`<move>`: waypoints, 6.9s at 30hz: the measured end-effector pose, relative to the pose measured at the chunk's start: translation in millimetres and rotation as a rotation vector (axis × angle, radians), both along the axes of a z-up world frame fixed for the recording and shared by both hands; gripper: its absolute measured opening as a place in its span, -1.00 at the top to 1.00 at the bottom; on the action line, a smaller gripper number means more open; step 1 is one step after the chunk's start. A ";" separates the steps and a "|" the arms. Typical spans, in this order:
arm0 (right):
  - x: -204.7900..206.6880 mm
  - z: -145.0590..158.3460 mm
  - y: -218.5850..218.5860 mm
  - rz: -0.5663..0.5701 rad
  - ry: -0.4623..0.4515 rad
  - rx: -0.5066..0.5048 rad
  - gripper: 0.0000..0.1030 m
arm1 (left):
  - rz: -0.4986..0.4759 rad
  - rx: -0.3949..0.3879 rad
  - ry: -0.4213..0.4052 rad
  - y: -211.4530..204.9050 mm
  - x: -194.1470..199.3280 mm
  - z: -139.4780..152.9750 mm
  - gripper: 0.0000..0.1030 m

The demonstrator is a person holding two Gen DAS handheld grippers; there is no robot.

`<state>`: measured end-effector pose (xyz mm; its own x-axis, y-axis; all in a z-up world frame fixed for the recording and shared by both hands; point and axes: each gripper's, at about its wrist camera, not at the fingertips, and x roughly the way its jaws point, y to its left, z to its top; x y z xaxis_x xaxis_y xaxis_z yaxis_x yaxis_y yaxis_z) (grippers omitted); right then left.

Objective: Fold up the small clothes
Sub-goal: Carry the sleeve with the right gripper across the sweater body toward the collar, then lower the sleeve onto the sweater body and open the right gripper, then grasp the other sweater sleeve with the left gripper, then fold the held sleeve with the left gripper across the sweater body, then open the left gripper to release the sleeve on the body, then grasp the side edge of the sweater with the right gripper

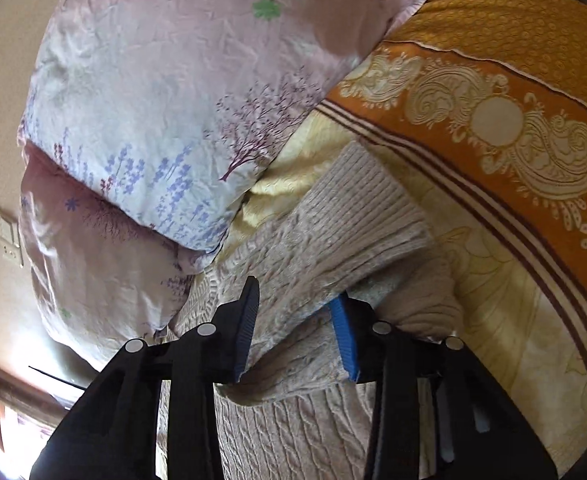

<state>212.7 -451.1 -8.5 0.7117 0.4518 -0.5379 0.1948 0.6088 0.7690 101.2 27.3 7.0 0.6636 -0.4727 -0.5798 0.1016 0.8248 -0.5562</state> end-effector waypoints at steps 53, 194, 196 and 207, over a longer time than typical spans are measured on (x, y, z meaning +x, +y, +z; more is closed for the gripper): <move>21.0 23.4 362.5 0.774 -0.238 -0.487 0.82 | 0.336 -0.153 -0.115 156.8 -32.1 19.4 -0.96; 12.8 -19.3 72.7 0.571 -0.196 -0.317 0.17 | 0.071 0.777 0.014 30.8 18.9 18.4 0.02; 12.0 -18.4 72.6 0.577 -0.207 -0.313 0.47 | 0.065 0.785 0.020 35.4 20.0 12.8 0.00; 13.2 -16.0 64.5 0.521 -0.219 -0.301 0.86 | 0.090 0.776 0.069 45.7 38.7 -1.9 0.29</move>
